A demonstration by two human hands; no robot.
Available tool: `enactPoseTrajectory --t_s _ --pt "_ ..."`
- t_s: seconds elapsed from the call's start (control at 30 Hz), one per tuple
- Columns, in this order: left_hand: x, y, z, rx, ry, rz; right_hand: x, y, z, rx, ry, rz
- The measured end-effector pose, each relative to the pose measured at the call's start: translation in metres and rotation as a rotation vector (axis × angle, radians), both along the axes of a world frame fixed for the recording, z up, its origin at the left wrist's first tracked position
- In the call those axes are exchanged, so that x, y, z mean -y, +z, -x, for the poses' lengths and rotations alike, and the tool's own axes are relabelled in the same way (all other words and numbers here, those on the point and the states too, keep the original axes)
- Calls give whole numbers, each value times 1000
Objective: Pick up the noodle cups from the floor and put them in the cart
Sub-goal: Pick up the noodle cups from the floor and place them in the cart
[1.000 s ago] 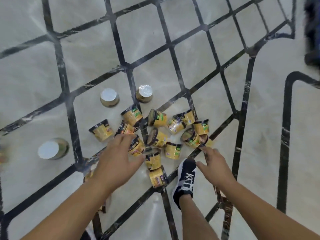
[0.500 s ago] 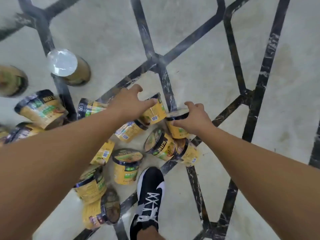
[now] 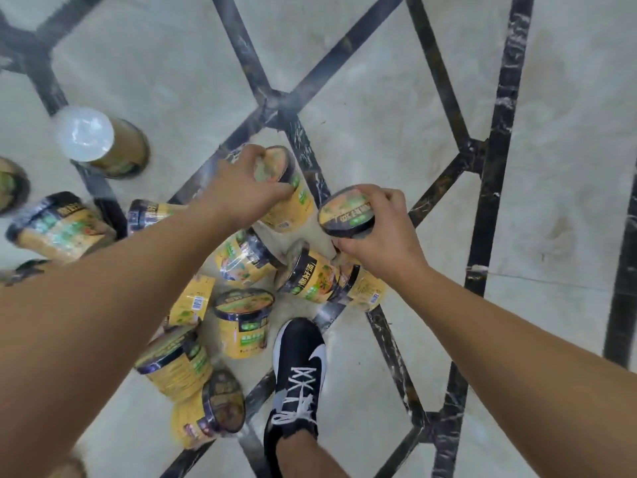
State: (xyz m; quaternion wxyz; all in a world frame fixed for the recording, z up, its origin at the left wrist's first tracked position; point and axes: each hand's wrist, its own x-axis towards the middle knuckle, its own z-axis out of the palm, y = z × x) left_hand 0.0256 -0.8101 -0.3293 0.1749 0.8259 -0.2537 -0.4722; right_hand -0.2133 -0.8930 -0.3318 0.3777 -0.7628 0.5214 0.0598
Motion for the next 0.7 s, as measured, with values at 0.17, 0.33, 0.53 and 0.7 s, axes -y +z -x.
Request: enactPoseTrajectory --t_s 0.17,0.33,0.53,0.7 --pt "-108 133 -11 123 -16 170 -53 129 -1 54 81 122" --pt "-273 274 -32 253 35 268 -154 276 -47 176 199 178" --pt "-521 430 -69 324 220 337 -353 421 -130 396 457 182" --pt "-739 529 -64 445 458 244 -531 490 -213 561 776 132"
